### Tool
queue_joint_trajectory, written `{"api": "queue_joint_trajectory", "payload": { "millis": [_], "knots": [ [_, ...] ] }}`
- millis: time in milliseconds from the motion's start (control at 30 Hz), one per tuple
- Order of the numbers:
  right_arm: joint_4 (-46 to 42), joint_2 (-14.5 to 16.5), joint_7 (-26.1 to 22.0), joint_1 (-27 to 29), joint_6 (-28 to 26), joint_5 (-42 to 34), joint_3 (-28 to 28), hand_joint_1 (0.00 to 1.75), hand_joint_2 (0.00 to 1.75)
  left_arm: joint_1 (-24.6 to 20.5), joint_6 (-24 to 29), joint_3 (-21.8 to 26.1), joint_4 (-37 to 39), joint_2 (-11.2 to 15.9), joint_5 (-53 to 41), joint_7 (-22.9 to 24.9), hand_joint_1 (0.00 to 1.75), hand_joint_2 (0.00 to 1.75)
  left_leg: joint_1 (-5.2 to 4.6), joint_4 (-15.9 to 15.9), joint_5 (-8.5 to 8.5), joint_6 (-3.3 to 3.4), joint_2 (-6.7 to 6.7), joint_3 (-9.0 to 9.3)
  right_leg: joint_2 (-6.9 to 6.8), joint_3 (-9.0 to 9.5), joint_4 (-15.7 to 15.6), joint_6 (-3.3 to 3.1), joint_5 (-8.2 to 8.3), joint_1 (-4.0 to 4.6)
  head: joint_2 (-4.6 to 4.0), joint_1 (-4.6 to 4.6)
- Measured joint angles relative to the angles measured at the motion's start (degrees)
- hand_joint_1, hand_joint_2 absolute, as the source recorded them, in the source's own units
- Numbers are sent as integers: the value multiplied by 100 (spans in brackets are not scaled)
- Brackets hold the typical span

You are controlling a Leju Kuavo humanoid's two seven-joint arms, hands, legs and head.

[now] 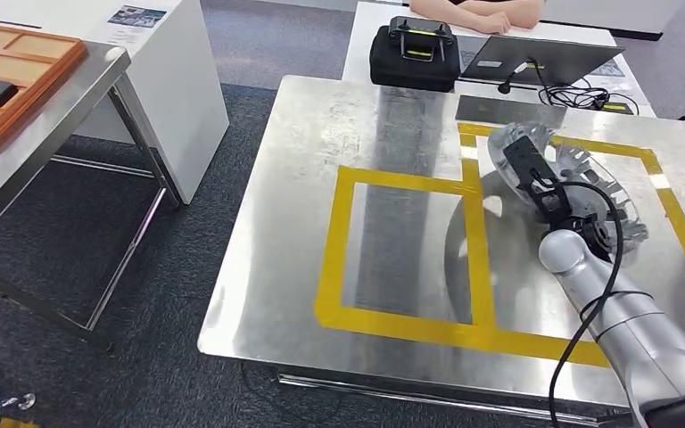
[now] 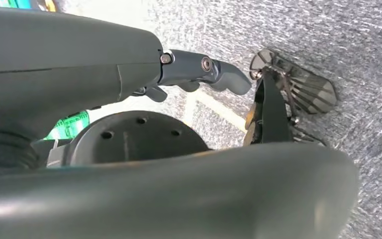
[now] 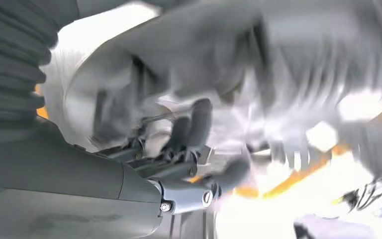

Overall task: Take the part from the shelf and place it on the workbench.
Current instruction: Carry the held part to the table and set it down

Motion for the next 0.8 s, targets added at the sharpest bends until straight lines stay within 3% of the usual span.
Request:
{"api": "queue_joint_trajectory", "payload": {
  "millis": [67,133,167,200,233,300,333,500,567,667,733,800],
  "knots": [
    [44,-55,8,-36,146,435,-111,0,0,1,3,-1,1,14,-14,-12,0,0,-30,333,-158,-8,59,-178,-20,204,-270,32,24,-42,0,-32],
    [120,-96,13,-70,328,924,-250,0,0,-6,-12,-3,2,29,-35,-20,0,0,-29,1058,-368,-32,85,-636,-10,238,-269,85,-25,-49,0,-88],
    [153,-116,14,-62,429,1174,-338,0,0,-8,-23,-3,2,31,-48,-24,0,0,-28,1336,-386,-46,89,-852,-4,236,-222,119,-72,-49,0,-110],
    [176,-136,14,-46,533,1408,-444,0,0,-4,-32,-4,2,34,-58,-25,0,0,-25,1434,-299,-59,93,-986,5,237,-160,157,-130,-52,0,-134],
    [192,-155,14,-32,646,1636,-560,0,0,-1,-38,-5,3,42,-69,-26,0,0,-22,1317,-111,-69,97,-1013,13,237,-81,190,-194,-57,0,-155],
    [205,-199,14,-16,960,2124,-848,0,0,4,-42,-7,5,59,-81,-21,0,0,-15,744,298,-71,106,-848,22,223,102,267,-342,-66,0,-202],
    [188,-222,14,-8,1199,2379,-1005,0,0,1,-43,-8,6,67,-83,-15,0,0,-13,486,379,-52,106,-732,24,192,206,308,-408,-62,0,-219],
    [-164,-250,14,159,2330,3181,-1794,0,0,-7,-33,-8,7,84,-40,11,0,0,7,243,351,112,99,-584,46,41,392,441,-497,-54,0,-203],
    [-347,-251,14,191,2445,3122,-2012,0,0,-9,-31,-8,8,86,-16,20,0,0,56,198,366,149,99,-551,50,-144,759,543,-710,-107,0,-179],
    [-578,-259,14,244,2499,2974,-2211,0,0,-12,-26,-9,9,86,6,25,0,0,97,186,366,149,94,-542,45,-620,1745,696,-1076,-248,0,-113],
    [-625,-258,14,271,2508,2949,-2247,0,0,-11,-23,-9,9,86,9,25,0,0,113,186,363,145,95,-541,44,-748,1988,728,-1131,-286,0,-105],
    [-625,-258,14,275,2507,2949,-2247,0,0,-11,-23,-9,9,86,9,25,0,0,114,186,363,145,95,-541,44,-754,1995,730,-1129,-289,0,-105]
  ]
}}
